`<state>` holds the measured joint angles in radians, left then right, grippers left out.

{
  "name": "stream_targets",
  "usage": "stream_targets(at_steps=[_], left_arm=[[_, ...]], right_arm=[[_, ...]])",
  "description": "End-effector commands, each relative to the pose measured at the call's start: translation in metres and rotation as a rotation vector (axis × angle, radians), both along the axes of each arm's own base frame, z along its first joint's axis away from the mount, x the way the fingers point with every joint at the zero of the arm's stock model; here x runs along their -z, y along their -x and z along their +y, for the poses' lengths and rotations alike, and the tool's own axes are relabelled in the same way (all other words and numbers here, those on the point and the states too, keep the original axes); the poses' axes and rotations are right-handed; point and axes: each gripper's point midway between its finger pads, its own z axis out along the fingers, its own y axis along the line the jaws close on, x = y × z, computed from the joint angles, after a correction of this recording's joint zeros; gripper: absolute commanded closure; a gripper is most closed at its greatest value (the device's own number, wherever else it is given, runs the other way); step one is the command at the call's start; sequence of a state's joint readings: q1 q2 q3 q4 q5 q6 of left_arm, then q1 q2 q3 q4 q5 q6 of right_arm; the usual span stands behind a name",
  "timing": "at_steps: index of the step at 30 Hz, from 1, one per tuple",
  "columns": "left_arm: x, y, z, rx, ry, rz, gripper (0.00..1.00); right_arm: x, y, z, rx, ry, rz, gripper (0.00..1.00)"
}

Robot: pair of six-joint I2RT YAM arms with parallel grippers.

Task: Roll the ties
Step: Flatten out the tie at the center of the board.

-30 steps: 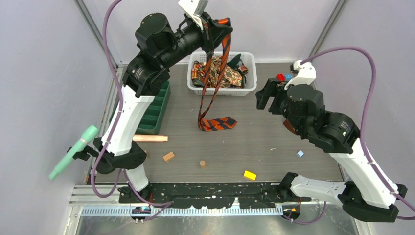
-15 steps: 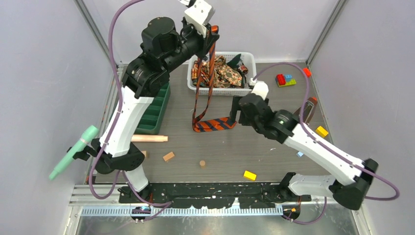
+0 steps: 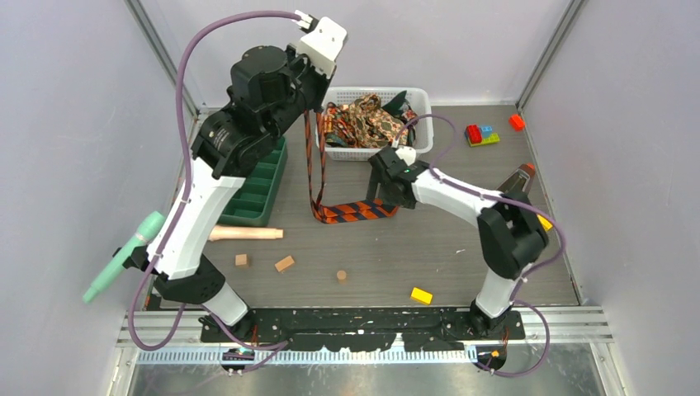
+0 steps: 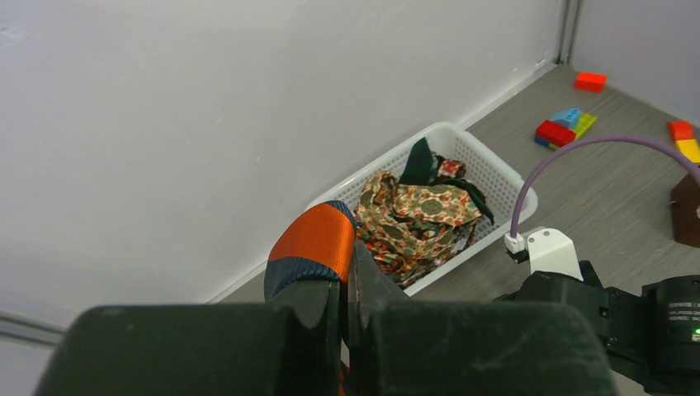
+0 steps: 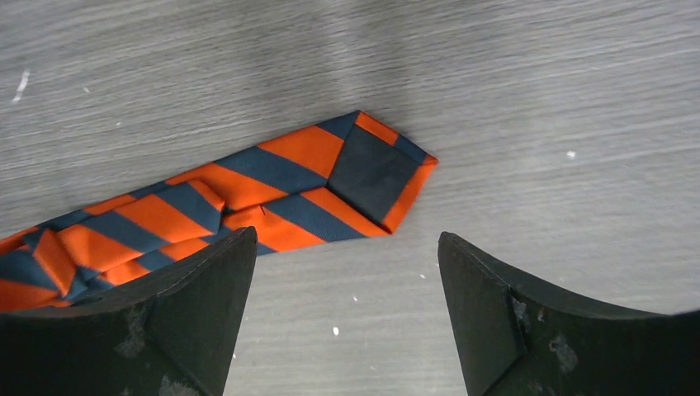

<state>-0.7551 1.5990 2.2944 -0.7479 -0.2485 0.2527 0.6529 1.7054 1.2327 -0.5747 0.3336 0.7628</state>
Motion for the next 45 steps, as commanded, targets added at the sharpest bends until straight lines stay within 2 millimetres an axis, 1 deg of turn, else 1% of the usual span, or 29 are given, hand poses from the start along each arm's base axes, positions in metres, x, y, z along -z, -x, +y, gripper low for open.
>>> stream_targets(at_steps=[1, 2, 3, 4, 5, 8, 12, 15, 18, 21, 23, 28, 32, 34, 35, 36, 38, 41, 43, 45], left_arm=[[-0.023, 0.006, 0.025, -0.069, 0.012, -0.078, 1.00], [-0.022, 0.006, 0.026, -0.070, 0.012, -0.077, 1.00], [-0.020, 0.005, 0.026, -0.072, 0.008, -0.074, 1.00], [-0.019, 0.005, 0.027, -0.076, 0.007, -0.072, 1.00], [-0.018, 0.005, 0.028, -0.078, 0.006, -0.071, 1.00], [-0.015, 0.005, 0.028, -0.079, 0.000, -0.067, 1.00], [-0.014, 0.004, 0.030, -0.084, 0.000, -0.069, 1.00], [-0.013, 0.003, 0.031, -0.088, -0.006, -0.068, 1.00], [-0.011, 0.002, 0.032, -0.098, -0.013, -0.067, 1.00], [-0.009, 0.000, 0.033, -0.105, -0.026, -0.065, 1.00], [-0.007, -0.001, 0.032, -0.105, -0.029, -0.064, 1.00], [-0.005, -0.002, 0.028, -0.095, -0.028, -0.057, 1.00], [-0.005, -0.002, 0.026, -0.087, -0.025, -0.055, 1.00], [-0.005, -0.002, 0.025, -0.085, -0.023, -0.053, 1.00], [-0.004, -0.003, 0.025, -0.084, -0.025, -0.051, 1.00], [-0.003, -0.003, 0.025, -0.083, -0.027, -0.049, 1.00], [-0.001, -0.003, 0.025, -0.083, -0.030, -0.044, 1.00], [0.004, -0.003, 0.024, -0.082, -0.034, -0.037, 1.00], [0.005, -0.002, 0.025, -0.083, -0.036, -0.036, 1.00], [0.006, -0.001, 0.026, -0.085, -0.037, -0.036, 1.00]], right_arm=[[0.000, -0.028, 0.030, -0.034, -0.053, -0.034, 0.13], [0.001, -0.032, 0.032, -0.036, -0.054, -0.034, 0.13], [0.011, -0.032, 0.034, -0.043, -0.046, -0.014, 0.13], [0.011, -0.035, 0.038, -0.046, -0.050, -0.016, 0.13], [0.018, -0.035, 0.039, -0.053, -0.044, -0.001, 0.13], [0.031, -0.039, 0.038, -0.046, -0.017, 0.015, 0.15], [0.041, -0.039, 0.038, -0.043, -0.021, 0.037, 0.17], [0.043, -0.037, 0.042, -0.058, -0.045, 0.045, 0.18], [0.035, -0.034, 0.050, -0.084, -0.095, 0.036, 0.17], [0.032, -0.031, 0.057, -0.121, -0.131, 0.033, 0.16], [0.034, -0.025, 0.063, -0.161, -0.159, 0.060, 0.14], [0.040, -0.016, 0.070, -0.224, -0.165, 0.094, 0.09], [0.043, -0.007, 0.074, -0.280, -0.145, 0.118, 0.08], [0.047, -0.003, 0.072, -0.299, -0.115, 0.134, 0.08], [0.048, -0.004, 0.071, -0.301, -0.092, 0.134, 0.08], [0.051, 0.000, 0.069, -0.305, -0.071, 0.149, 0.08], [0.053, -0.001, 0.069, -0.312, -0.033, 0.156, 0.09], [0.065, 0.004, 0.066, -0.318, 0.019, 0.179, 0.09], [0.070, 0.007, 0.064, -0.318, 0.053, 0.192, 0.11], [0.076, 0.010, 0.060, -0.312, 0.091, 0.202, 0.17]])
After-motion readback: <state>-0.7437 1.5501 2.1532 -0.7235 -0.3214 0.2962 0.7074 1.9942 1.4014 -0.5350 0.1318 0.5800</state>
